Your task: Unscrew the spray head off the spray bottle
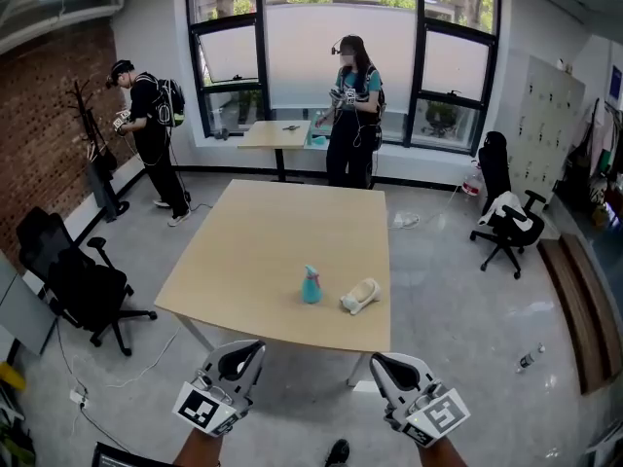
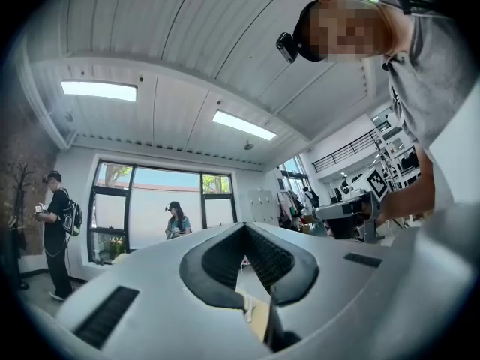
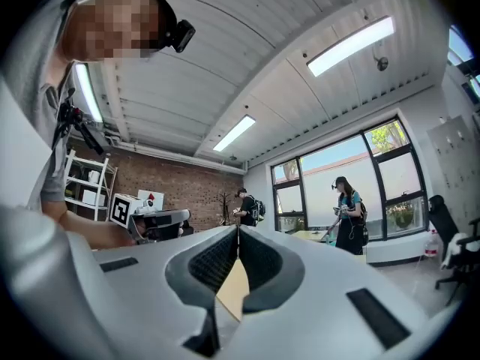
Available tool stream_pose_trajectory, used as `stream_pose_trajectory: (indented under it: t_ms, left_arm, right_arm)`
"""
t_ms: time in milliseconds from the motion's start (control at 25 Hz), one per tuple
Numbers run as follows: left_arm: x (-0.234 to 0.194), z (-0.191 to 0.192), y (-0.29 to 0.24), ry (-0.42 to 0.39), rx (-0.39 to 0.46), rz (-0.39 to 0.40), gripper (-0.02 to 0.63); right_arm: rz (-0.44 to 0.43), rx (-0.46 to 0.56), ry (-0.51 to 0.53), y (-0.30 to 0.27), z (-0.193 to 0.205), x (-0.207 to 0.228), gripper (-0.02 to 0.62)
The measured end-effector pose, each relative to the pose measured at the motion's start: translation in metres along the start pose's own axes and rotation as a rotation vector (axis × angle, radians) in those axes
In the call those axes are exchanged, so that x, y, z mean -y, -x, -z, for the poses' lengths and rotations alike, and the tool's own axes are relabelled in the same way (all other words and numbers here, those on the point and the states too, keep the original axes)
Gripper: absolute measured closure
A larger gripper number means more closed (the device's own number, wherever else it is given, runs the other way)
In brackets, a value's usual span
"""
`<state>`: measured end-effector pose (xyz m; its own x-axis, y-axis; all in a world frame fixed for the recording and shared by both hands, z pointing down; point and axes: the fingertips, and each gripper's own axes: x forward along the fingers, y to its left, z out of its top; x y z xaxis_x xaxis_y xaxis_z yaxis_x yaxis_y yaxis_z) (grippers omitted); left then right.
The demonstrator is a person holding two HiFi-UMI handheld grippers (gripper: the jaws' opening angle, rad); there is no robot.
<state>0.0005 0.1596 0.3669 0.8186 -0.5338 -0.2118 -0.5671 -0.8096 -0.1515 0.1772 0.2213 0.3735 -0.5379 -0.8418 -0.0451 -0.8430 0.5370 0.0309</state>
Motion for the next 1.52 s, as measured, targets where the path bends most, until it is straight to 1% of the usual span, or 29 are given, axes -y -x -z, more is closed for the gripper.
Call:
stream_pose_trajectory:
  t_ms: [120,200,280,440,560,640,800,880,1000,1120,1240,1280,1360,1400,1480,1520]
  left_arm:
    - [-0.021,0.019,-0.039,0.011,0.001,-0.01,0.601]
    - [-0.034,0.03,-0.058,0.028,-0.017,-0.011,0.601]
    - [-0.049,0.038,-0.072,0.028,-0.029,-0.012,0.601]
    - [-0.088,0.057,-0.104,0.028,-0.024,-0.012,0.601]
    - [-0.119,0.076,-0.128,0.042,-0.026,0.004,0.601]
    - [-0.141,0.09,-0.142,0.06,-0.025,0.023,0.601]
    - [-0.179,0.126,-0.173,0.083,-0.033,0.115,0.601]
    - [-0.2,0.154,-0.186,0.102,-0.062,0.145,0.601]
    - [-0.218,0.213,-0.205,0.16,-0.142,0.188,0.6]
    - [-0.216,0.279,-0.218,0.222,-0.248,0.252,0.598]
    - [-0.211,0.341,-0.226,0.228,-0.33,0.306,0.593]
    - [-0.208,0.359,-0.229,0.233,-0.346,0.321,0.564]
    - [-0.202,0.388,-0.238,0.25,-0.367,0.345,0.456]
    - [-0.2,0.4,-0.244,0.246,-0.377,0.358,0.416]
    - [-0.198,0.425,-0.256,0.215,-0.407,0.393,0.334]
    - [-0.196,0.437,-0.261,0.198,-0.426,0.414,0.303]
  right_arm:
    - [-0.022,-0.011,-0.005,-0.032,0.009,0.036,0.589]
    - [-0.04,-0.016,-0.034,-0.052,0.013,0.049,0.589]
    - [-0.056,-0.018,-0.047,-0.07,0.015,0.059,0.589]
    - [-0.048,-0.022,-0.039,-0.113,0.023,0.091,0.589]
    - [-0.034,-0.067,-0.056,-0.145,0.037,0.111,0.589]
    - [-0.017,-0.092,-0.072,-0.168,0.047,0.123,0.589]
    - [0.025,-0.145,-0.09,-0.221,0.071,0.144,0.588]
    - [0.036,-0.194,-0.095,-0.252,0.083,0.153,0.588]
    - [0.043,-0.299,-0.104,-0.288,0.115,0.169,0.588]
    - [0.041,-0.45,-0.099,-0.314,0.157,0.184,0.587]
    - [0.021,-0.587,-0.079,-0.344,0.199,0.198,0.572]
    - [0.008,-0.634,-0.077,-0.352,0.212,0.202,0.55]
    - [-0.022,-0.73,-0.075,-0.367,0.238,0.209,0.48]
    - [-0.035,-0.779,-0.074,-0.374,0.251,0.213,0.471]
    - [-0.06,-0.89,-0.064,-0.386,0.279,0.221,0.465]
    - [-0.071,-0.949,-0.055,-0.389,0.292,0.223,0.455]
